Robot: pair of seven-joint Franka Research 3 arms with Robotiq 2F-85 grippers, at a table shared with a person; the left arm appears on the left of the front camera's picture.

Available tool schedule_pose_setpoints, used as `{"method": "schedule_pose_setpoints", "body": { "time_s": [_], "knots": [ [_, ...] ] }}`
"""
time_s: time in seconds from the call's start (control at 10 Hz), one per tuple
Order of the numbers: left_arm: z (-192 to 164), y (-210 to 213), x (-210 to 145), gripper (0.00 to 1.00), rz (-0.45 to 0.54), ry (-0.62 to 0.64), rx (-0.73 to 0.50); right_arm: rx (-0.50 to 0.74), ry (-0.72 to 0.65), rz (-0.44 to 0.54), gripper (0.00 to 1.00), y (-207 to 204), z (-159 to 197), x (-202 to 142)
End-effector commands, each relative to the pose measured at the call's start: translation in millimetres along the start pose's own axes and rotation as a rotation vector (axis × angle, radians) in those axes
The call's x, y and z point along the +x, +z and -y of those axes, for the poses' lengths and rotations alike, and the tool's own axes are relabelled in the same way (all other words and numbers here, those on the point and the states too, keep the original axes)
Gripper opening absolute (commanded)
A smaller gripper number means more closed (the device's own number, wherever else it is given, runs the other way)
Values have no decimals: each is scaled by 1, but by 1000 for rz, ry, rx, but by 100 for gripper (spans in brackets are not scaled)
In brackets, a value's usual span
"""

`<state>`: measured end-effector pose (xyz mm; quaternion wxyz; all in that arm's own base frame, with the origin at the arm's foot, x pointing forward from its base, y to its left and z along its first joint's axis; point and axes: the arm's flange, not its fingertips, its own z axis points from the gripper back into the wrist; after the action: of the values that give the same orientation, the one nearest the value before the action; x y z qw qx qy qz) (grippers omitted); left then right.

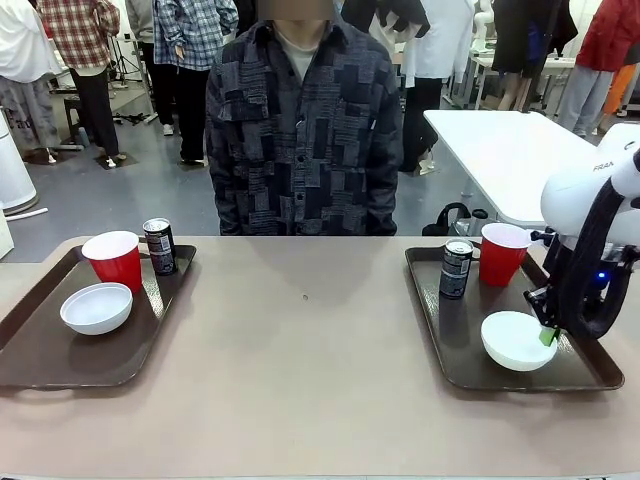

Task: Prepare tableware on both trays.
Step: Pick up a Picnic Bowl from the table and place it on a Handle tray.

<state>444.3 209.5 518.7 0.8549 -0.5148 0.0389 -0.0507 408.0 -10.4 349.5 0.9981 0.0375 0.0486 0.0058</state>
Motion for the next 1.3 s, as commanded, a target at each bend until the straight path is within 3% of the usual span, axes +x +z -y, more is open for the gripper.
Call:
{"method": "schedule_pose_setpoints", "body": {
  "time_s": [0.0, 0.1, 0.2, 0.3, 0.4, 0.5, 0.6, 0.7, 1.2],
  "knots": [
    [3, 1, -1, 86, -2, 2, -4, 15, -1, -18, 4, -6, 3, 16],
    [3, 1, -1, 86, -2, 2, -4, 8, -5, -20, 4, -8, 3, 19],
    [3, 1, -1, 86, -2, 2, -4, 7, -7, -18, 39, -7, 3, 18],
    [3, 1, -1, 86, -2, 2, -4, -3, -16, -7, 63, -3, 2, 14],
    [3, 1, -1, 86, -2, 2, -4, -9, -17, 12, 59, 6, 1, 5],
    [3, 1, -1, 86, -2, 2, -4, -8, -16, 39, 83, 19, 0, -7],
    [3, 1, -1, 86, -2, 2, -4, 2, -17, 55, 79, 31, 0, -17],
    [3, 1, -1, 86, -2, 2, -4, 4, -15, 69, 100, 40, 0, -26],
    [3, 1, -1, 86, -2, 2, -4, 26, 36, 110, 100, 77, -13, -77]
  ]
}}
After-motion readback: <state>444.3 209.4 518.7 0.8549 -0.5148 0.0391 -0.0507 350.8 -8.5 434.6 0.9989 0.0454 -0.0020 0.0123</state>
